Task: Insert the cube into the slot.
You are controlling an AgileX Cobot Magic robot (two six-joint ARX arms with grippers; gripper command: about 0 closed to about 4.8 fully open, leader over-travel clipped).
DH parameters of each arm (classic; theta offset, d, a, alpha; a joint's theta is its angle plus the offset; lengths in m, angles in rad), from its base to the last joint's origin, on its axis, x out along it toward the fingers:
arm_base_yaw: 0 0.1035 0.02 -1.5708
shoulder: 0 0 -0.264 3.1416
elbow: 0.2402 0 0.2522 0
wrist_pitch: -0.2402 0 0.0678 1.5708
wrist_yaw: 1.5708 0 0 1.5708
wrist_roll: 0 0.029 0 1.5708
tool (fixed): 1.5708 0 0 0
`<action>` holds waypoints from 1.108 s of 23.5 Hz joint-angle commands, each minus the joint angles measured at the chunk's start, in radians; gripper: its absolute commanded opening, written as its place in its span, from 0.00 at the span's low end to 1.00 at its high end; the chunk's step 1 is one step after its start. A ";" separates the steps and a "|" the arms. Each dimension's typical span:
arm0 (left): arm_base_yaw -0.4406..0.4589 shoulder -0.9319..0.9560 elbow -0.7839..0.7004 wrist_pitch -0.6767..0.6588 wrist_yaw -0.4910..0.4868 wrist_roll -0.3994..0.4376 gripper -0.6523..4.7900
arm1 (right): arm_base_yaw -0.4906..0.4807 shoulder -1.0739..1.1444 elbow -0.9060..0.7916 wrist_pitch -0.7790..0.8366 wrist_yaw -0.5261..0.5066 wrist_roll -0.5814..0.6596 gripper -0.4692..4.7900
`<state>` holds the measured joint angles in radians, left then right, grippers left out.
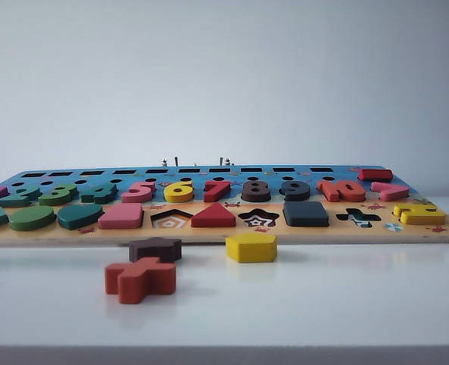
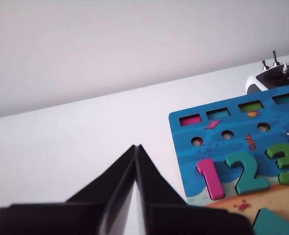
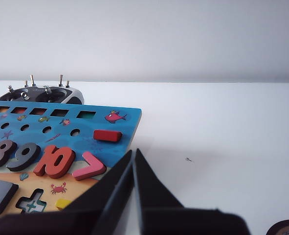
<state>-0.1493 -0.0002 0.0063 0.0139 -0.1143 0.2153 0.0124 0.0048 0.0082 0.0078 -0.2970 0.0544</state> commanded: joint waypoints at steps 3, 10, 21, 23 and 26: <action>0.000 0.001 0.003 0.014 -0.002 -0.003 0.16 | 0.000 -0.002 0.000 0.011 -0.006 -0.003 0.08; 0.000 0.001 0.003 0.016 0.001 -0.006 0.16 | 0.000 -0.002 0.000 0.011 -0.006 -0.003 0.08; 0.000 0.001 0.003 0.019 0.017 -0.037 0.16 | 0.000 -0.002 0.000 0.011 -0.006 -0.003 0.08; 0.000 0.001 0.003 0.019 0.016 -0.050 0.16 | 0.000 -0.002 0.000 0.011 -0.006 -0.003 0.08; 0.000 0.001 0.003 0.018 0.016 -0.051 0.16 | 0.000 -0.002 0.000 0.011 -0.006 -0.003 0.08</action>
<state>-0.1493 -0.0002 0.0059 0.0139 -0.1028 0.1684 0.0124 0.0048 0.0082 0.0078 -0.2974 0.0544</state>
